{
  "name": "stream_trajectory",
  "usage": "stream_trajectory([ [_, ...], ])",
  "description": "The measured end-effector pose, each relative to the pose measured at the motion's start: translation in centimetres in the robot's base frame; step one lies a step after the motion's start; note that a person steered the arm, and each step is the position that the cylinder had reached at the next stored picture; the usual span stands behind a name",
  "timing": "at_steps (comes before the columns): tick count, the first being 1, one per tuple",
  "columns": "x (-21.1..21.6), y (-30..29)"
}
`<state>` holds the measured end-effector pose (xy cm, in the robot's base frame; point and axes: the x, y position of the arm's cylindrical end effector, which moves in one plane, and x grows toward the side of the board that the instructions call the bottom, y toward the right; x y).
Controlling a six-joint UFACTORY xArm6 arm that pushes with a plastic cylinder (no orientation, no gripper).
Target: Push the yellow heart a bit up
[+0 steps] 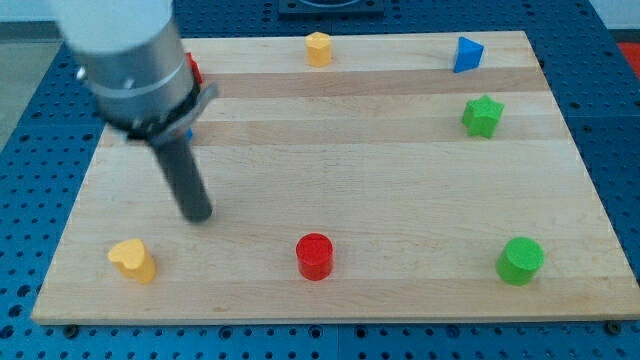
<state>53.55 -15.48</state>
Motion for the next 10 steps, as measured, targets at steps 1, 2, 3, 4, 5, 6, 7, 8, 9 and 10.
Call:
stream_trajectory([
  [1, 1.8, 0.0],
  [2, 6.9, 0.4],
  [3, 8.0, 0.4],
  [4, 8.3, -0.5],
  [5, 8.3, -4.6],
  [6, 8.3, -6.8],
  [7, 7.4, -6.8],
  [8, 1.6, -6.8],
  [9, -6.0, -6.8],
  [10, -12.0, -6.8],
])
